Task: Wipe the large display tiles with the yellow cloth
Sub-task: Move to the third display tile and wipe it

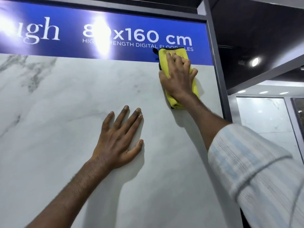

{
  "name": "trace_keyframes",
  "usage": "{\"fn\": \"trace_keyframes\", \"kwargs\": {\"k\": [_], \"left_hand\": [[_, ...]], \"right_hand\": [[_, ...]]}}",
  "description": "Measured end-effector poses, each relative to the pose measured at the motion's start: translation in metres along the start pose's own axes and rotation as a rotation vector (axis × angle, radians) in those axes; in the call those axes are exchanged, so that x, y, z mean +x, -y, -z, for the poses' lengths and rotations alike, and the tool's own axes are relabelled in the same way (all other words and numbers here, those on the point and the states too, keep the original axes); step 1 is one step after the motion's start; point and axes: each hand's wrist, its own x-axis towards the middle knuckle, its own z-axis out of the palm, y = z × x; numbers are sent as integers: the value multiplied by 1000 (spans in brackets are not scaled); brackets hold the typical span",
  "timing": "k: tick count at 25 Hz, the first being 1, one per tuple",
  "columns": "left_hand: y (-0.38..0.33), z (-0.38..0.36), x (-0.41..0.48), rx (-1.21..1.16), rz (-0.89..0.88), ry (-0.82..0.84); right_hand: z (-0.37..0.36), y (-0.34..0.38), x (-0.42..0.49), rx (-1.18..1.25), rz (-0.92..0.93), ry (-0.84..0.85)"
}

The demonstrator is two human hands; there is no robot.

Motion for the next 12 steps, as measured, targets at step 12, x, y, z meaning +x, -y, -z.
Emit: {"fn": "trace_keyframes", "kwargs": {"k": [12], "left_hand": [[30, 32, -1, -51, 57, 80]], "right_hand": [[-6, 22, -60, -4, 203, 13]]}}
